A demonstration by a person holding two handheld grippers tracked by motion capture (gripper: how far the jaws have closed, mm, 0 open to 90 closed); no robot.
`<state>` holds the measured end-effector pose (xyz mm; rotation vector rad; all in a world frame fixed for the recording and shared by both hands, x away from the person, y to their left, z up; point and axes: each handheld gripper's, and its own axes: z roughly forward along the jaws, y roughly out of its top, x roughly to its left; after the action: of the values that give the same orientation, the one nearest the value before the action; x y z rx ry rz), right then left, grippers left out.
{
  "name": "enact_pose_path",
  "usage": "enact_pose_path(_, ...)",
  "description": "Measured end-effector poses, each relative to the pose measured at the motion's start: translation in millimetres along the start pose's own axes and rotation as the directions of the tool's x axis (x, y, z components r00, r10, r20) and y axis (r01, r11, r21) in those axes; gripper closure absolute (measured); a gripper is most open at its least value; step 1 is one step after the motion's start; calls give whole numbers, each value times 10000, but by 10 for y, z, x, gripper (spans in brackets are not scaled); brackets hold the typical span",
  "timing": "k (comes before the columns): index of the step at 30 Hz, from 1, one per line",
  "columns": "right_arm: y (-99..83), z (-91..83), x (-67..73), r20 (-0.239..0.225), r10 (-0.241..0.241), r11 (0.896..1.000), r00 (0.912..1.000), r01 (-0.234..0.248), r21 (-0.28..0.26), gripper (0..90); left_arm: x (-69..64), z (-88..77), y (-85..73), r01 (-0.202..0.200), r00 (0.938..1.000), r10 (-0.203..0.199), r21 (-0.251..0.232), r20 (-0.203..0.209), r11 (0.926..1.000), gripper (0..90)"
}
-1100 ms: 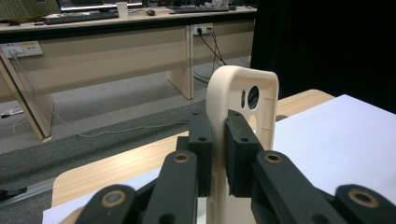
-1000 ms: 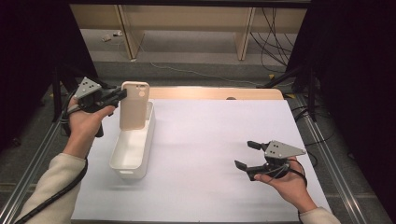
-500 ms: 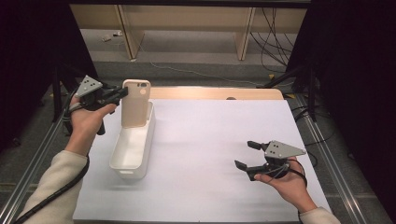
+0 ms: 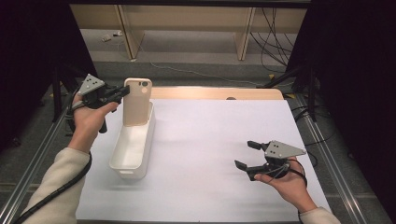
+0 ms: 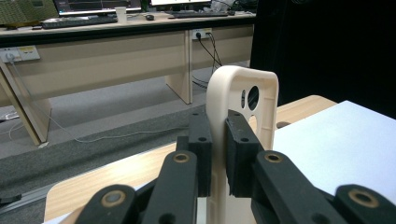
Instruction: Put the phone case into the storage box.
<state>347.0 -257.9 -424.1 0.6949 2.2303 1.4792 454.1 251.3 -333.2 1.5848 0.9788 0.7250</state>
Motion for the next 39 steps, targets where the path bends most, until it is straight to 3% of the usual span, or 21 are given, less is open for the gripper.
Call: enact_pose_path(39,-5,1,-6,-8,-14,10000,10000,14,-11,175,119,149,-45,28,10000,-27,110,-85,9999,819)
